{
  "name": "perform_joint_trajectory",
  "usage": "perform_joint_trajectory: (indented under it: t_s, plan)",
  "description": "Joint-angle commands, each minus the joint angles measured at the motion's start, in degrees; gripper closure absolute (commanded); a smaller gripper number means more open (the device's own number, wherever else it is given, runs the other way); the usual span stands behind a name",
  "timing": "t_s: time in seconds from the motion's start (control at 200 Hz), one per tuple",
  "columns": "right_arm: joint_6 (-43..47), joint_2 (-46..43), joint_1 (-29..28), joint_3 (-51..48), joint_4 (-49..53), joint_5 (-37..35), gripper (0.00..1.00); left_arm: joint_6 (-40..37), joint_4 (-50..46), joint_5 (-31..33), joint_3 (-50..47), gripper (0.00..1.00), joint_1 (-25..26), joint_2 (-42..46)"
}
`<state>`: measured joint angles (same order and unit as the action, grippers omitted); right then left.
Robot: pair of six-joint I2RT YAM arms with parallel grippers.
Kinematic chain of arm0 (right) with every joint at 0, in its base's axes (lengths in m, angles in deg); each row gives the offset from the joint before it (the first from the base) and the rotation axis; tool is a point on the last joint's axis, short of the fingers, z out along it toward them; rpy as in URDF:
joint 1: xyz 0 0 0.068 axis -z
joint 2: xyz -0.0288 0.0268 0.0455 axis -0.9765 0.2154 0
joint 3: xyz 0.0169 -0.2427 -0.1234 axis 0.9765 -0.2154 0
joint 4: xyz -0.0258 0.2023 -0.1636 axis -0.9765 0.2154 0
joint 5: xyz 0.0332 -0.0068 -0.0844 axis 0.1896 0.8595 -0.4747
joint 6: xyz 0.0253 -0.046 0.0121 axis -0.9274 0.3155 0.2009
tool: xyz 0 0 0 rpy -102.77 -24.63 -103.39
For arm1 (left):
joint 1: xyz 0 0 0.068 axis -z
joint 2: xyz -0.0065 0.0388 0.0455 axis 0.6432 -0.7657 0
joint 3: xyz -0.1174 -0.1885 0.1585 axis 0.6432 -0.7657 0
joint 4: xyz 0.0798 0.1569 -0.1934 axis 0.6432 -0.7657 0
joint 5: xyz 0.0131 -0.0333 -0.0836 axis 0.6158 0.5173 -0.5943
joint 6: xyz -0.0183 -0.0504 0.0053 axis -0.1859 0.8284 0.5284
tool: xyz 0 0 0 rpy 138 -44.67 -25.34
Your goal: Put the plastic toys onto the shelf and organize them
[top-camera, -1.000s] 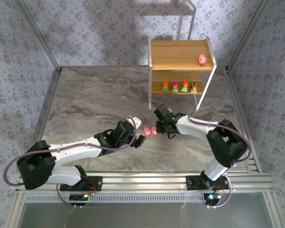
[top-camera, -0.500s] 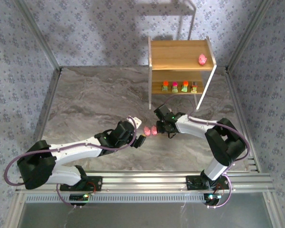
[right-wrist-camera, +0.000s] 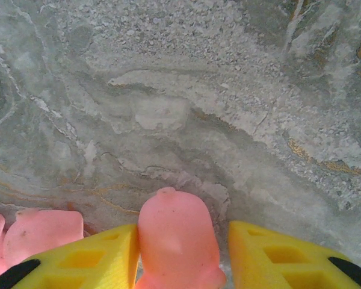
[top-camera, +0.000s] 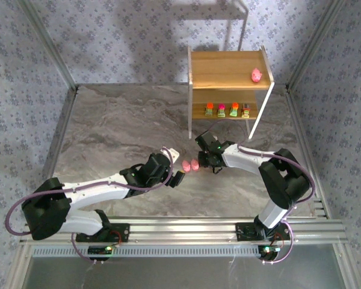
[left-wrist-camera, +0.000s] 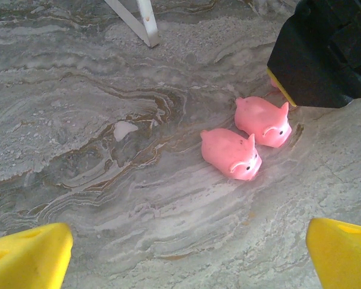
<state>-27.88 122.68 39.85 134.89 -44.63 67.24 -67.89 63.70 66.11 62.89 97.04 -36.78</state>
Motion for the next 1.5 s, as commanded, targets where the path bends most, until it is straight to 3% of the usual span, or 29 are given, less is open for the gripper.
perform_joint_trajectory:
  t_s: [0.0, 0.865, 1.139, 1.494]
  plan:
    - [0.83, 0.74, 0.50, 1.05, 2.03, -0.12, 0.56, -0.34, -0.77, -0.68, 2.00, 0.00, -0.08, -0.51]
    - [0.74, 2.05, 0.45, 0.88, 2.10, 0.46, 0.58, -0.21, -1.04, -0.89, 2.27, 0.00, -0.15, -0.90]
    - [0.85, 1.68, 0.40, 1.15, 2.65, 0.16, 0.65, -0.25, -1.06, -0.79, 2.40, 0.00, -0.24, -0.92]
    - [1.13, -1.74, 0.36, 1.55, 5.25, -1.28, 0.66, -0.21, -1.08, -0.92, 2.35, 0.00, -0.24, -0.79]
